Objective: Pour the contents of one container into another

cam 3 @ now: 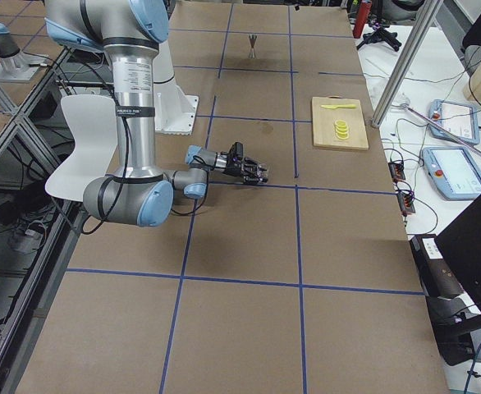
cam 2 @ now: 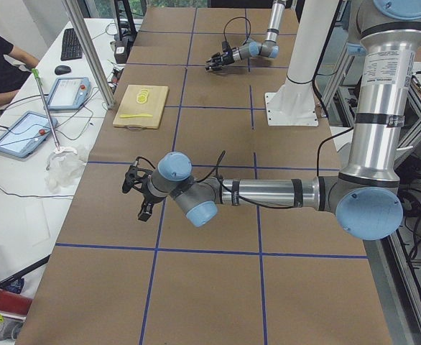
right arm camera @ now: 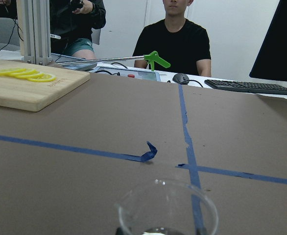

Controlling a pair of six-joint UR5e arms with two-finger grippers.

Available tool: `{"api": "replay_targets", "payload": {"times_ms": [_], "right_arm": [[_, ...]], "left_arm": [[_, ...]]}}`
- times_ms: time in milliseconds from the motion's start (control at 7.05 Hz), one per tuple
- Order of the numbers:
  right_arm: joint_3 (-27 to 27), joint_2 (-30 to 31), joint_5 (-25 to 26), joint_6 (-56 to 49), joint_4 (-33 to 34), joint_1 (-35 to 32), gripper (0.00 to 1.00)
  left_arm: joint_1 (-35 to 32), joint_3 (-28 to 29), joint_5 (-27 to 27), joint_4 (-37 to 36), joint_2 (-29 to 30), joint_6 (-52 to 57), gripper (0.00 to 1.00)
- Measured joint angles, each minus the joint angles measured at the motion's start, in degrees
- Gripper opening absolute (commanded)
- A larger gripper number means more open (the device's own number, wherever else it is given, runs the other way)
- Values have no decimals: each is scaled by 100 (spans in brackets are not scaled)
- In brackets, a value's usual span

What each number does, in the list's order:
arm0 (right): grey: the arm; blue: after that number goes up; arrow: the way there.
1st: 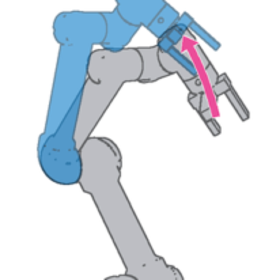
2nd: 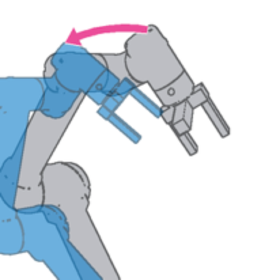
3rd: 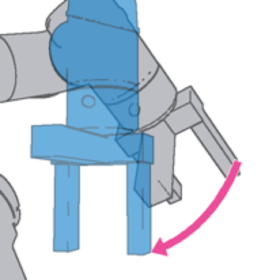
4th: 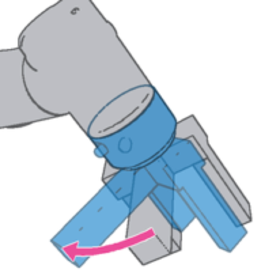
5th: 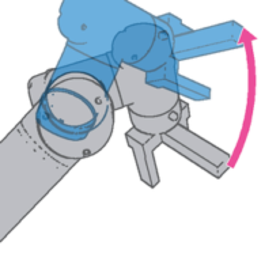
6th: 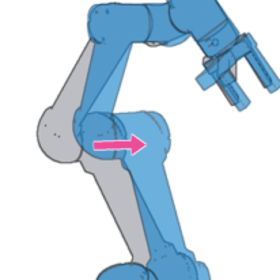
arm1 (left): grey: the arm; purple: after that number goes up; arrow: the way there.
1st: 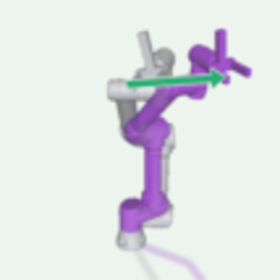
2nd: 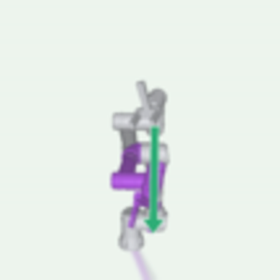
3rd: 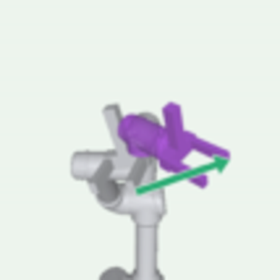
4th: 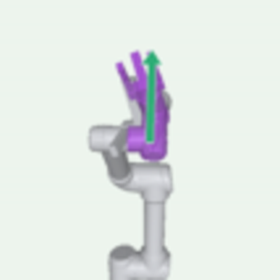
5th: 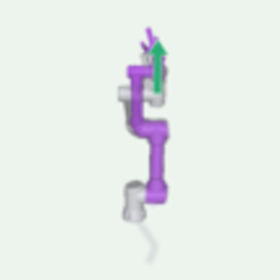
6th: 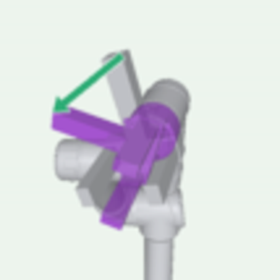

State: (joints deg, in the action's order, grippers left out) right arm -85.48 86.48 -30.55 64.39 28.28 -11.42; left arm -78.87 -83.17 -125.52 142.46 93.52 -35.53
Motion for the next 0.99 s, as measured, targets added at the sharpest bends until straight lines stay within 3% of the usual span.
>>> {"api": "replay_targets", "payload": {"times_ms": [142,992], "right_arm": [[-1,0,5,71,-13,10,100],[-27,9,23,206,-278,99,100]], "left_arm": [[-8,-21,6,-1,-3,-4,100],[-31,-128,10,-2,-17,-7,100]]}}
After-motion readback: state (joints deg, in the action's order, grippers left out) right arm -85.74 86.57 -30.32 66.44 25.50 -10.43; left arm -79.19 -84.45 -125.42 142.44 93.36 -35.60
